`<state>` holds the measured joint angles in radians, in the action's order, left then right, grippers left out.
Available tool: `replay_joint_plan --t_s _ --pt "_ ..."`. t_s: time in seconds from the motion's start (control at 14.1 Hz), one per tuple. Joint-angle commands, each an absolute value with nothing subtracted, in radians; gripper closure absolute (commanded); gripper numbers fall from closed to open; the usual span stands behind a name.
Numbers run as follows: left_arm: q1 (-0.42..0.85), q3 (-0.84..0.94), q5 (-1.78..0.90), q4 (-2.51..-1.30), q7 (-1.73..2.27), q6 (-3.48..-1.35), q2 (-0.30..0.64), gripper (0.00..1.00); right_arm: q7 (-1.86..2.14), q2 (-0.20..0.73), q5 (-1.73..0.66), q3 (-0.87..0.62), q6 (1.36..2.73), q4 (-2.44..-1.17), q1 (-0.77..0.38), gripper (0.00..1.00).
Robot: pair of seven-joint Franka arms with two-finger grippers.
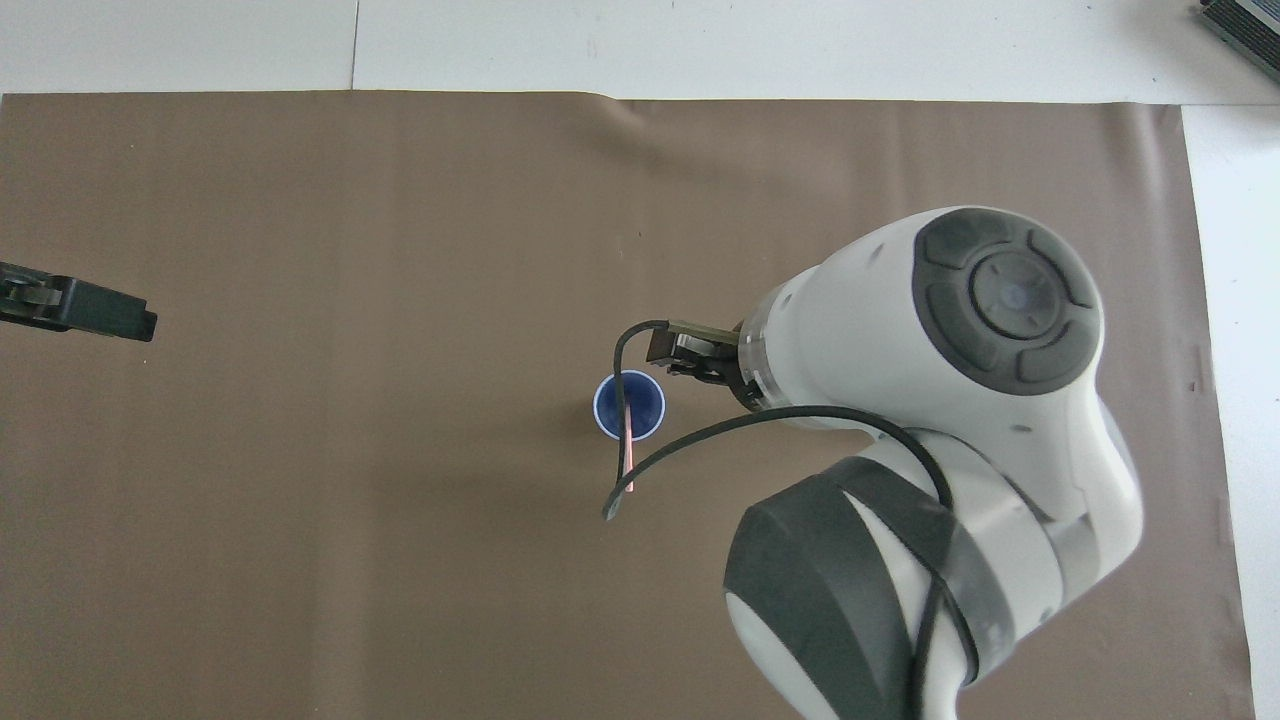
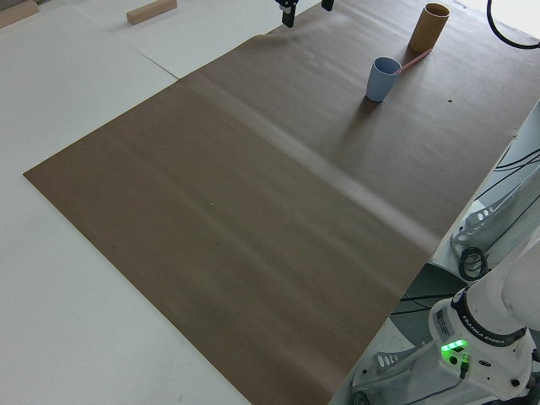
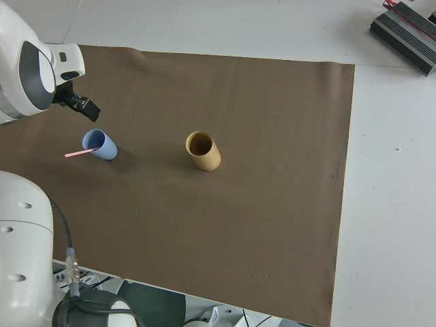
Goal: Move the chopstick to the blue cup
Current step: 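Lower the chopstick into the blue cup and open the right gripper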
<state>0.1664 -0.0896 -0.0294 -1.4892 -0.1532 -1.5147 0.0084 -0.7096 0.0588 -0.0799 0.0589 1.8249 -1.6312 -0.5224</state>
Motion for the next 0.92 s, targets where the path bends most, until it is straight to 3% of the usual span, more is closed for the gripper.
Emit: replay_joint_plan --t_s 0.0,0.36,0.85 --pt "0.155 -0.080 -0.017 -1.514 -0.167 -1.511 -0.017 0.00 -0.538 -0.004 -0.021 0.051 1.784 -1.641 -0.427 0.00" --pt "0.143 -0.080 -0.018 -1.517 -0.169 -1.513 -0.018 0.00 -0.299 -0.066 -0.020 0.054 1.588 -1.646 -0.263 0.00" --pt "0.135 -0.080 -0.020 -1.520 -0.170 -1.513 -0.018 0.00 -0.106 -0.094 -0.012 0.055 1.552 -1.635 -0.002 0.00"
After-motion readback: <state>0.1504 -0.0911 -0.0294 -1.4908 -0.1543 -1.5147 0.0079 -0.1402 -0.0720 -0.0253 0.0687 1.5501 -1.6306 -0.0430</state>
